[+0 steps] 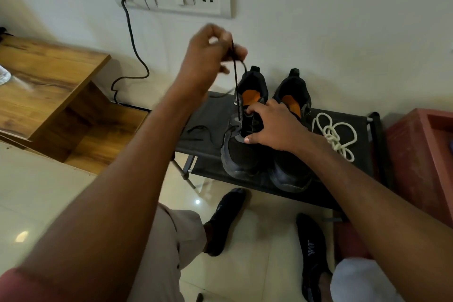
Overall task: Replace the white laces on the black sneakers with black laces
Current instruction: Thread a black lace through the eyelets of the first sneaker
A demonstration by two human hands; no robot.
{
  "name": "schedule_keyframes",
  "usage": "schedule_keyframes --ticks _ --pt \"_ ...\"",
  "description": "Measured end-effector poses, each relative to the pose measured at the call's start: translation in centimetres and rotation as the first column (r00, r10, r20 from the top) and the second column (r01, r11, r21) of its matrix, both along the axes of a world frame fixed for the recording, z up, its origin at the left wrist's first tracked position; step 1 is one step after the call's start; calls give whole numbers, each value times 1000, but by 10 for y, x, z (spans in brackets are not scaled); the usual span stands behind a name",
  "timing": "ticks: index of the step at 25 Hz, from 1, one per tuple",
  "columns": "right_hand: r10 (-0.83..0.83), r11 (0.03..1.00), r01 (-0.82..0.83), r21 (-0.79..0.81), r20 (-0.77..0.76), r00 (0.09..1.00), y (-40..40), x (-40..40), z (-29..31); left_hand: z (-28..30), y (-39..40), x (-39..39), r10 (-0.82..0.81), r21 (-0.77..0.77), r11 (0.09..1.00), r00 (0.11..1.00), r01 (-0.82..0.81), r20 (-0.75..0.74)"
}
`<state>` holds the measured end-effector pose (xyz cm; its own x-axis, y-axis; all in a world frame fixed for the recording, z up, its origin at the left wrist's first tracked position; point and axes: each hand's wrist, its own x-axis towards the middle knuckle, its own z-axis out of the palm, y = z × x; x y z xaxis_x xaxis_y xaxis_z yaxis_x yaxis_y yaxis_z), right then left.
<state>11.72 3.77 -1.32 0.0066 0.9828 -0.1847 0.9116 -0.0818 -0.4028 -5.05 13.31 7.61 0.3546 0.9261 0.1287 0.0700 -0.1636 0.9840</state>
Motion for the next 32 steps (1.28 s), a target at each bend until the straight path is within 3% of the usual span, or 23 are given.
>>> schedule_keyframes --ticks 2,3,4,5,6,8,10,12,16,21,26,29,32 --pt "-12 1000 12 1 5 1000 0 0 0 18 -6 3 -14 25 1000 973 9 228" --pt "-14 1000 14 1 7 1000 -1 0 1 19 -9 5 2 52 999 979 -12 202" --pt "-12 1000 12 -2 10 1000 -1 -1 1 12 -8 5 25 88 996 997 -32 78" --pt "-9 1000 9 -3 13 1000 -2 -1 2 2 -6 4 42 146 989 989 -22 -140" --pt "-9 1000 9 -5 17 1000 -2 -2 1 -12 -4 2 29 183 982 915 49 -403" --pt "-16 1000 16 -6 27 1000 -2 -2 1 -39 -3 -1 -106 57 968 606 244 -788" --pt "-17 1000 18 -8 39 999 -2 -3 2 -57 -4 -1 -187 -58 952 421 302 -888" --pt "-19 1000 20 -13 36 999 -1 -3 3 -65 -3 2 -155 -42 955 371 294 -916" --pt "-14 1000 15 -14 44 999 -2 -2 2 -57 3 3 -125 -18 973 457 230 -880" --pt "-10 999 12 -40 51 999 -4 -2 4 -27 3 -1 -92 15 990 730 138 -677" --pt "84 955 -84 286 12 996 -7 -22 8 -34 9 -8 213 292 956 725 -17 -655" --pt "179 965 -192 178 86 980 -11 -39 -1 -31 15 -15 331 402 912 724 -81 -605" --pt "157 974 -185 131 198 968 -10 -47 -9 -39 13 -18 297 371 928 666 -33 -684"
